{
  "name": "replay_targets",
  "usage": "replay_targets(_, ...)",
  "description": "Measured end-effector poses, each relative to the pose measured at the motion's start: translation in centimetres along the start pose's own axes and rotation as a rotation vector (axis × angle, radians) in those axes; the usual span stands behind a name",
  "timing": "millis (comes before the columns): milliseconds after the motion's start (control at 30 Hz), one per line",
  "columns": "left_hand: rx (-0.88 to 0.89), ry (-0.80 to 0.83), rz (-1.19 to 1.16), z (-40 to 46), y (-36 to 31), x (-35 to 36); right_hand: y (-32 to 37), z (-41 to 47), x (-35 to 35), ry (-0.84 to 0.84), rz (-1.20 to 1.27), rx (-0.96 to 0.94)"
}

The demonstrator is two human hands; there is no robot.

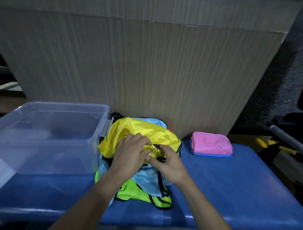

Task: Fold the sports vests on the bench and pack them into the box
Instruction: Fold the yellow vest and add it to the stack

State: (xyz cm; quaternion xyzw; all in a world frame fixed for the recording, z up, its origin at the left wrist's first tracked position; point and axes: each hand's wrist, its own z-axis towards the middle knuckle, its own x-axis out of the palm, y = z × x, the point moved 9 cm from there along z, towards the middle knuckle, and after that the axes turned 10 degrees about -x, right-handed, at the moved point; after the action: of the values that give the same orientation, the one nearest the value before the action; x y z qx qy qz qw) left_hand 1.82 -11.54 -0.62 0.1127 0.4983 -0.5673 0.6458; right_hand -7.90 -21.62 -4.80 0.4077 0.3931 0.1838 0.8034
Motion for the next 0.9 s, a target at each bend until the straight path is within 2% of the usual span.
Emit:
replay_targets(100, -0.078, 0.068, -0.324, -0.2, 0.8, -1.0, 1.1, -0.3, -0.2, -0.062, 0.297, 0.067)
replay_targets(233, -0.112, 0.21, -0.597, -1.0, 1.4, -1.1, 3.3, -0.7, 0.0, -0.076, 0.352, 0.014)
replay_targets(333, -0.063, 0.175, -0.416, -1.3, 1.5, -1.9, 4.9, -0.9, -1.9, -0.206, 0.435, 0.02)
replay_targets(467, -0.04, 0.261, -0.148, -1.6, 1.8, 0.0, 6.8, -1.6, -5.3, -0.381, 0.75, 0.106)
replay_targets(533, -0.078, 0.187, -0.199, -1.1, 1.4, -0.6, 7.6, -2.1, -6.9, -0.431, 0.87, 0.138)
replay_targets(600, -0.129, 0.048, -0.219, -0.6, 0.9, -2.5, 7.4, -2.8, -8.8, -0.518, 1.0, 0.174)
replay_targets(700, -0.127, -0.151, -0.154, -0.6, -0.3, -5.3, 6.1, -4.0, -11.7, -0.692, 1.25, 0.215)
replay_targets(733, -0.14, -0.133, -0.218, -0.7, -0.7, -5.7, 5.7, -4.4, -12.7, -0.733, 1.319, 0.204)
replay_targets(800, -0.191, 0.011, -0.489, -0.5, -2.1, -5.8, 4.6, -5.2, -14.3, -0.795, 1.417, 0.162)
replay_targets(900, -0.268, 0.162, -0.828, -0.2, -5.5, -6.2, 2.5, -6.0, -16.5, -0.841, 1.441, 0.105)
